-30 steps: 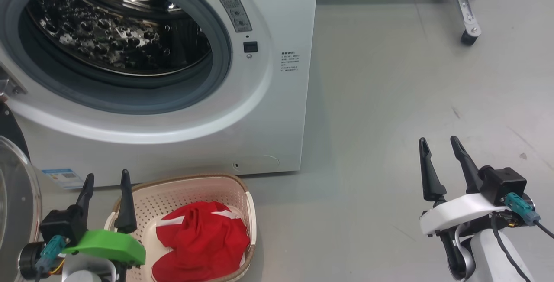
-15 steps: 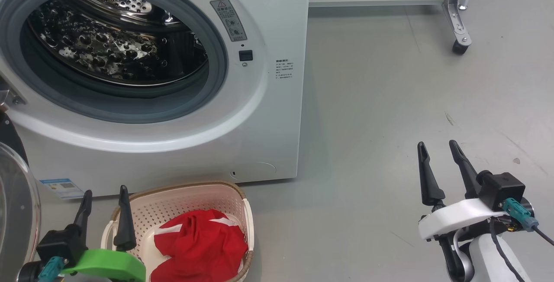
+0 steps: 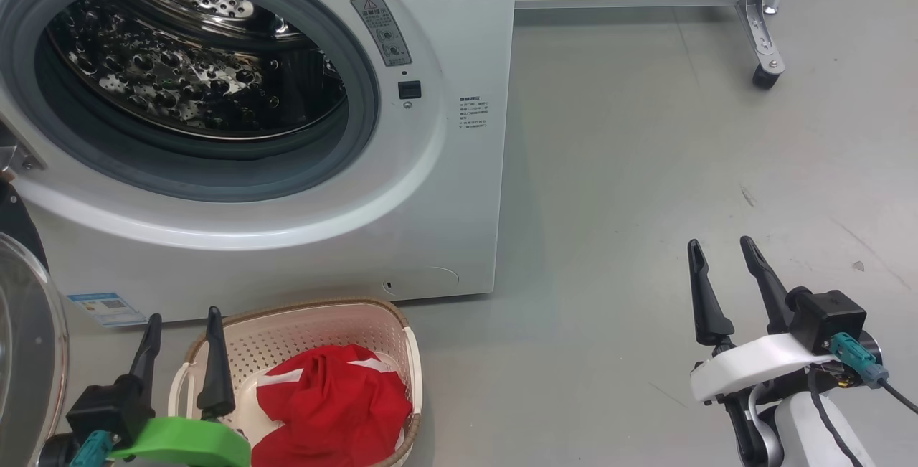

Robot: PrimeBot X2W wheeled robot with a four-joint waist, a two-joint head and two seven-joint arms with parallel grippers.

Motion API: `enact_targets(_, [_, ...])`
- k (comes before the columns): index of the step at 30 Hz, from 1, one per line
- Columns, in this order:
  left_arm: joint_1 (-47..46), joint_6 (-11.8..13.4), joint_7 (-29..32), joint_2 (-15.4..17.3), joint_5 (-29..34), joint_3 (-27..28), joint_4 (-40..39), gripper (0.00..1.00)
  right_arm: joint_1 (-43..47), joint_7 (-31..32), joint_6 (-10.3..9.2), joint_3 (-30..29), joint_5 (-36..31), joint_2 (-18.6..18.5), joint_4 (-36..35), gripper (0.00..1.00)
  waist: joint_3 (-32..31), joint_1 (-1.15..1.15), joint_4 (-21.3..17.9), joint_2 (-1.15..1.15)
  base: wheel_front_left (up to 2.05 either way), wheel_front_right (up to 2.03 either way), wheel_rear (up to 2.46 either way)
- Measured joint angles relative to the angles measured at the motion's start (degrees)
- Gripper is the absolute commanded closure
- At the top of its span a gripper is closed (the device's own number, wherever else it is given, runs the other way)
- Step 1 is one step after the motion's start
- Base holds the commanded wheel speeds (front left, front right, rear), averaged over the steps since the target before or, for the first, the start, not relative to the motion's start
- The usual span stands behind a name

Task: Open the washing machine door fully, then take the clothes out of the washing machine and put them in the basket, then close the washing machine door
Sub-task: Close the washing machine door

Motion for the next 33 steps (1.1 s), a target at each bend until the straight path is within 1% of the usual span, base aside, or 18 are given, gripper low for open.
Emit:
enact_targets(2, [0.0, 0.0, 0.0, 0.0, -0.4, -0.2, -0.2, 0.0, 0.0, 0.0, 0.0, 0.0, 0.1, 0.0, 0.0, 0.0, 0.0, 0.0, 0.0, 0.0, 0.0, 0.0, 0.0])
enact_targets(4, [0.0, 0.0, 0.0, 0.0, -0.5, -0.3, -0.3, 0.0, 0.0, 0.0, -0.41, 0.1, 0.5, 0.0, -0.2, 0.0, 0.0, 0.0, 0.0, 0.0, 0.0, 0.0, 0.0])
enact_targets(19, [0.8, 0.1, 0.0, 0.0, -0.6, -0.4, -1.4, 0.0, 0.2, 0.0, -0.52, 0.6, 0.6, 0.0, -0.2, 0.0, 0.1, 0.0, -0.1, 0.0, 0.0, 0.0, 0.0])
enact_targets(21, [0.9, 0.1, 0.0, 0.1, -0.6, -0.5, -1.6, 0.0, 0.2, 0.0, -0.79, 0.6, 0.6, 0.0, -0.2, 0.0, 0.1, 0.0, -0.2, 0.0, 0.0, 0.0, 0.0])
enact_targets(27, [0.9, 1.0, 0.0, 0.1, -0.5, -0.5, -1.9, 0.0, 0.2, 0.0, -0.85, 0.6, 0.6, 0.0, -0.3, 0.0, 0.1, 0.0, -0.2, 0.0, -0.03, 0.04, -0.01])
enact_targets(33, [1.0, 1.3, 0.0, 0.1, -0.5, -0.6, -2.1, 0.0, 0.2, 0.0, -0.85, 0.7, 0.6, 0.0, -0.3, 0.0, 0.0, 0.0, -0.1, 0.0, -0.26, 0.27, 0.0])
